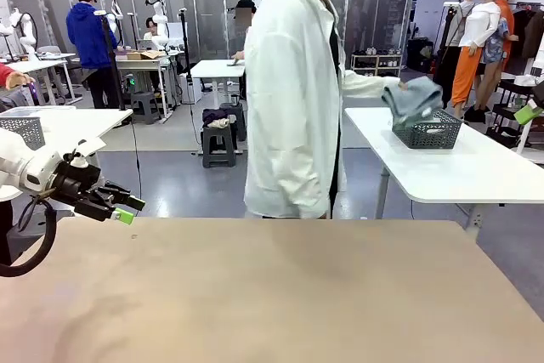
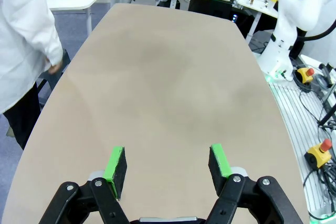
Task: Fold the towels and place them in the basket.
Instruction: Stack the folded Towel with hook on the right side of the table.
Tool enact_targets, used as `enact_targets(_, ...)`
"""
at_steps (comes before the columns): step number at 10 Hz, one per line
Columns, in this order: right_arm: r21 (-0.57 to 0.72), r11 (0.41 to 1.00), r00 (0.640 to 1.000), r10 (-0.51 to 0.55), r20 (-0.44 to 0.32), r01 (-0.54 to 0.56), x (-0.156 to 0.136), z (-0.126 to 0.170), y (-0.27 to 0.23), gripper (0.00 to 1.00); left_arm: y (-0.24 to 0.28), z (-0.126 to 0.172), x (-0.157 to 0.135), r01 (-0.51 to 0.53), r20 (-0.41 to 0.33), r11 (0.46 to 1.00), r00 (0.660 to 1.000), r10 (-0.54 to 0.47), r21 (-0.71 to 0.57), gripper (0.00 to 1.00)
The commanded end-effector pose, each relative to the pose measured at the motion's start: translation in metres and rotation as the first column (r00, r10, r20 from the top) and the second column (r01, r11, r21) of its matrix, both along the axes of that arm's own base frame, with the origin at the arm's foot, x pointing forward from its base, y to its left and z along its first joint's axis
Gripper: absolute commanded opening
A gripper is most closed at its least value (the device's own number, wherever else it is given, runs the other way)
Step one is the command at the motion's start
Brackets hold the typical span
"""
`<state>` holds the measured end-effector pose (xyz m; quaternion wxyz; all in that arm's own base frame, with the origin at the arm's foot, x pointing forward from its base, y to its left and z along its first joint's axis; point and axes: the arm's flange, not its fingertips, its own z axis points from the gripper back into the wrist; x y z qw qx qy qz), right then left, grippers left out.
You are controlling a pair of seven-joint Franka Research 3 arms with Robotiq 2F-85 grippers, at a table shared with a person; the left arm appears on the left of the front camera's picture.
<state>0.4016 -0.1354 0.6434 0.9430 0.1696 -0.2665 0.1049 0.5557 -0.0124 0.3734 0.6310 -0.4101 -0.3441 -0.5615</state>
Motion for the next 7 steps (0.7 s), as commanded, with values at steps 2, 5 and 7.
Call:
enact_targets(2, 0.001, 1.0, 1.0, -0.008, -0.014, 0.008, 0.0005, 0.0027, 0.0013, 1.0, -0.0005, 0.0017, -0.0019, -0.001, 0.002, 1.0, 1.0, 0.001, 0.002, 0.8)
enact_targets(5, 0.001, 1.0, 1.0, -0.008, -0.014, 0.008, 0.0005, 0.0027, 0.0013, 1.0, -0.0005, 0.0017, -0.0019, -0.001, 0.002, 1.0, 1.0, 0.001, 0.002, 0.8)
enact_targets(7, 0.001, 1.0, 1.0, -0.008, -0.014, 0.008, 0.0005, 0.0027, 0.0013, 1.0, -0.0005, 0.0017, -0.0019, -0.001, 0.002, 1.0, 1.0, 0.001, 0.002, 0.8)
